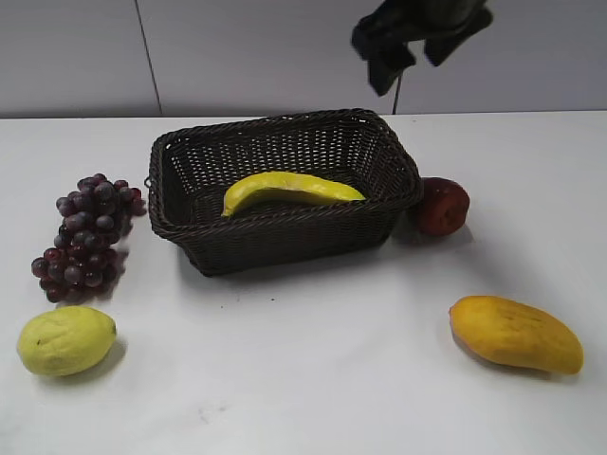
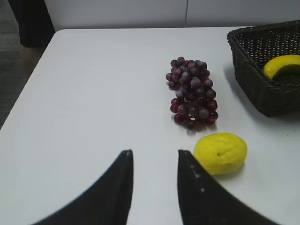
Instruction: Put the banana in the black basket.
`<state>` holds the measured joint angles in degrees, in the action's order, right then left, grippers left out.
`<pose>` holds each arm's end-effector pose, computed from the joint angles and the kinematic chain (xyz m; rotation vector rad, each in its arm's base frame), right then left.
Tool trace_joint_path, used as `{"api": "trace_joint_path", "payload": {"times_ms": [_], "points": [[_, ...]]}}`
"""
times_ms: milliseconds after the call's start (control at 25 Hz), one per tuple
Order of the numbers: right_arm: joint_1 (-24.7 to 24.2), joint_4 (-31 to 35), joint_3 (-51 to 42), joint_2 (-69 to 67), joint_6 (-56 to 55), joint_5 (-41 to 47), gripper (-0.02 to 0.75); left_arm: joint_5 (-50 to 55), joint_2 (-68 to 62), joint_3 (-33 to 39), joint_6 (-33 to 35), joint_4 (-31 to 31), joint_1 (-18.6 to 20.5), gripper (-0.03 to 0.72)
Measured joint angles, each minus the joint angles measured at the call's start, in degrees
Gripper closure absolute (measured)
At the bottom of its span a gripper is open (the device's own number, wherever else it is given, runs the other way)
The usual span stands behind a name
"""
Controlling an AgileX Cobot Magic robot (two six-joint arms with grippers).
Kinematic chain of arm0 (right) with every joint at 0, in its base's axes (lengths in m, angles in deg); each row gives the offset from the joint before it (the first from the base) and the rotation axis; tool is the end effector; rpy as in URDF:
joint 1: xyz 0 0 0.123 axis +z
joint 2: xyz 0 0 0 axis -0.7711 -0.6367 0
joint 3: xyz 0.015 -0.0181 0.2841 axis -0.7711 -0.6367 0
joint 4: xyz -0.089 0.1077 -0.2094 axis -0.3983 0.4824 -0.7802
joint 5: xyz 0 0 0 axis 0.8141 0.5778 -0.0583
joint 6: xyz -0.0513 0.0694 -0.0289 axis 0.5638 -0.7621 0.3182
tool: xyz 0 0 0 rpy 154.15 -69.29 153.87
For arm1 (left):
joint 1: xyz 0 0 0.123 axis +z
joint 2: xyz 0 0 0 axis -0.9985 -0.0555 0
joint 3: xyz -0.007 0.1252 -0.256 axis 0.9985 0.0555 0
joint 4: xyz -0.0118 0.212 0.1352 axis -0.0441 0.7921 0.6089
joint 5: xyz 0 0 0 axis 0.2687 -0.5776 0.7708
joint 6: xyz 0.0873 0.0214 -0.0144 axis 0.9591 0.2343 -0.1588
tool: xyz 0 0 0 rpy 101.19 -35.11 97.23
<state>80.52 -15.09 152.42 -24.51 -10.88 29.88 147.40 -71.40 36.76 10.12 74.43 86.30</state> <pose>0.3797 0.2040 0.3099 -0.7870 2.5335 -0.0670 -0.0061 -0.0026 0.2802 0.1353 2.0151 0.0331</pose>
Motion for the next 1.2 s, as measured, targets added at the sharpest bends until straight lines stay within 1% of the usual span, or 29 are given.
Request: {"api": "trace_joint_path", "payload": {"times_ms": [200, 280, 400, 560, 760, 1200], "points": [[-6.58, -0.10, 0.00, 4.29, -2.00, 5.72, 0.134, 0.00, 0.00, 0.00, 0.00, 0.00, 0.00, 0.453], [-9.22, -0.17, 0.00, 5.57, -2.87, 6.49, 0.139, 0.00, 0.00, 0.00, 0.00, 0.00, 0.00, 0.453], [-11.94, -0.39, -1.50, 8.07, -4.34, 6.54, 0.144, 0.00, 0.00, 0.00, 0.00, 0.00, 0.00, 0.453], [-12.43, -0.54, -6.38, 13.22, -5.24, 6.64, 0.145, 0.00, 0.00, 0.00, 0.00, 0.00, 0.00, 0.453], [-12.43, 1.38, -16.17, 22.18, -6.11, 6.64, 0.145, 0.00, 0.00, 0.00, 0.00, 0.00, 0.00, 0.453], [-12.43, 3.76, -38.85, 50.00, -7.56, 6.52, 0.145, 0.00, 0.00, 0.00, 0.00, 0.00, 0.00, 0.453]]}}
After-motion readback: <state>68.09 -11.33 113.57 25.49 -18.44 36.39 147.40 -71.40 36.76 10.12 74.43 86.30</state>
